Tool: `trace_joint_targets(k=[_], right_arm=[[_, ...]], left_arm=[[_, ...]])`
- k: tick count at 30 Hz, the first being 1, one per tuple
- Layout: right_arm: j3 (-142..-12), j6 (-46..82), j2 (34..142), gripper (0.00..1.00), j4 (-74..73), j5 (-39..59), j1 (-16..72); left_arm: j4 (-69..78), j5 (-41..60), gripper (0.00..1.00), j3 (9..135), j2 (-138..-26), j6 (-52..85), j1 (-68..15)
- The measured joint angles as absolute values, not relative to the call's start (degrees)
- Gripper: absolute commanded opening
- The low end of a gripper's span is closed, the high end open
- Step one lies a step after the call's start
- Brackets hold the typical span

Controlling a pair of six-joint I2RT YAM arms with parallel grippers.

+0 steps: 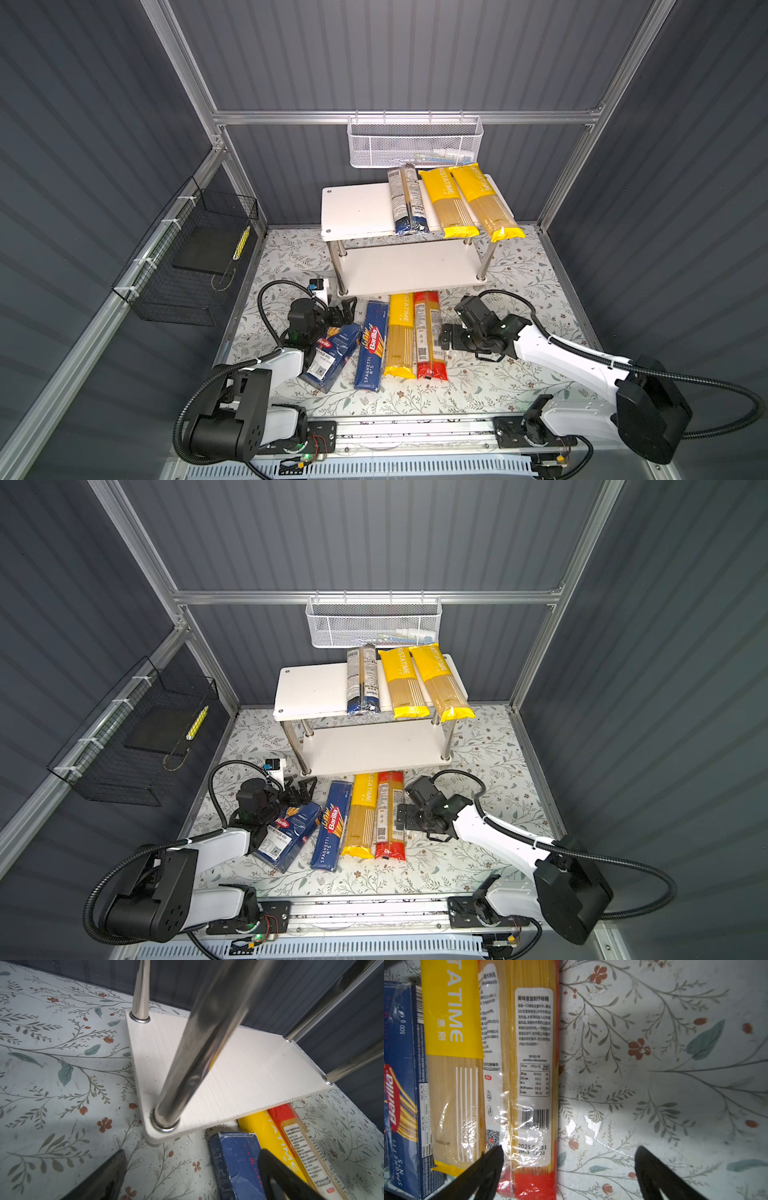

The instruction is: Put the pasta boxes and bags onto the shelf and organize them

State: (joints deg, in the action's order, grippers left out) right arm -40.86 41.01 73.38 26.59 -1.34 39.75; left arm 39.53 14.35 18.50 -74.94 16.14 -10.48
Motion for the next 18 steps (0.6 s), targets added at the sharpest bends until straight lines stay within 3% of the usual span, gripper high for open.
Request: trace_joint_targets(k=[18], right_arm=[[-45.0, 41.1, 84.4, 0.99, 26.1, -0.7, 42.2]], left_arm=[[39.5, 14.3, 0.99, 18.5, -75.0, 16.2, -10.5]])
